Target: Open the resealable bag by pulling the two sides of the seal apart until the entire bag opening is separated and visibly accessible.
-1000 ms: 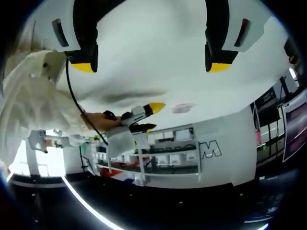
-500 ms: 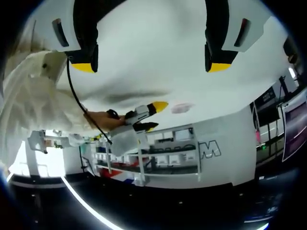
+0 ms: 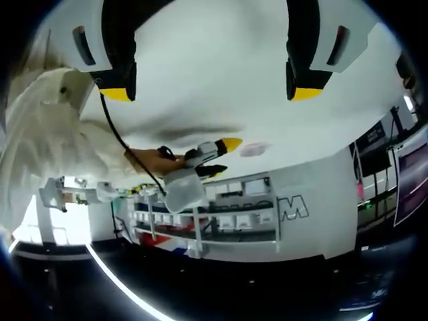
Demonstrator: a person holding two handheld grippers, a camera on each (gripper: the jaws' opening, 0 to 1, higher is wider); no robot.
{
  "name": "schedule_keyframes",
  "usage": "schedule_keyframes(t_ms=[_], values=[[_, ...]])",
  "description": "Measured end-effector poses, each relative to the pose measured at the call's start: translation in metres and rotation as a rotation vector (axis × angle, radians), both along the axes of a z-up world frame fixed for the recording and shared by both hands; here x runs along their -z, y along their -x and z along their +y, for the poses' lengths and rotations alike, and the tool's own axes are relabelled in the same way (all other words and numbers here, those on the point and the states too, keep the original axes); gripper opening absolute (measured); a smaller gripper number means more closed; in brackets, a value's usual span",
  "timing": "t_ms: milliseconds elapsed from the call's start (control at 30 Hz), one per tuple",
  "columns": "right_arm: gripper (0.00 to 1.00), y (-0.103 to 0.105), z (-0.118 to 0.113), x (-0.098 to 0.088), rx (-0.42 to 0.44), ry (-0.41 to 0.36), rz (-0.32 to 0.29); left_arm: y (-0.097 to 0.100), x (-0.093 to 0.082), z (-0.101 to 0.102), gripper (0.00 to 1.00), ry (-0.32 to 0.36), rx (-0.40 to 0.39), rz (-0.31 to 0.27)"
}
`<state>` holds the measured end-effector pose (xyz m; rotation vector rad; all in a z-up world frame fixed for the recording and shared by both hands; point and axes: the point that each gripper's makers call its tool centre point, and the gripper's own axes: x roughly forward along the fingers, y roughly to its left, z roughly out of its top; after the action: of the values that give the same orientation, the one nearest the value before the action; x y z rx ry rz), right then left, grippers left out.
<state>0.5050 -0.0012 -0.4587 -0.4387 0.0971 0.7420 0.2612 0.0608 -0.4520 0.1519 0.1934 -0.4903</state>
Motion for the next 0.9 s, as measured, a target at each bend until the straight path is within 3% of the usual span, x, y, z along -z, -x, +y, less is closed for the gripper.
schedule_keyframes(t_ms=[233, 900], values=[[0.67, -0.007, 0.006, -0.007, 0.01, -0.022, -0.044, 0.0, -0.002, 0.001, 0.92, -0.001, -0.003, -0.004], [0.6, -0.019, 0.014, 0.004, 0.022, 0.001, -0.053, -0.001, -0.001, 0.005, 0.92, -0.008, -0.015, 0.0]])
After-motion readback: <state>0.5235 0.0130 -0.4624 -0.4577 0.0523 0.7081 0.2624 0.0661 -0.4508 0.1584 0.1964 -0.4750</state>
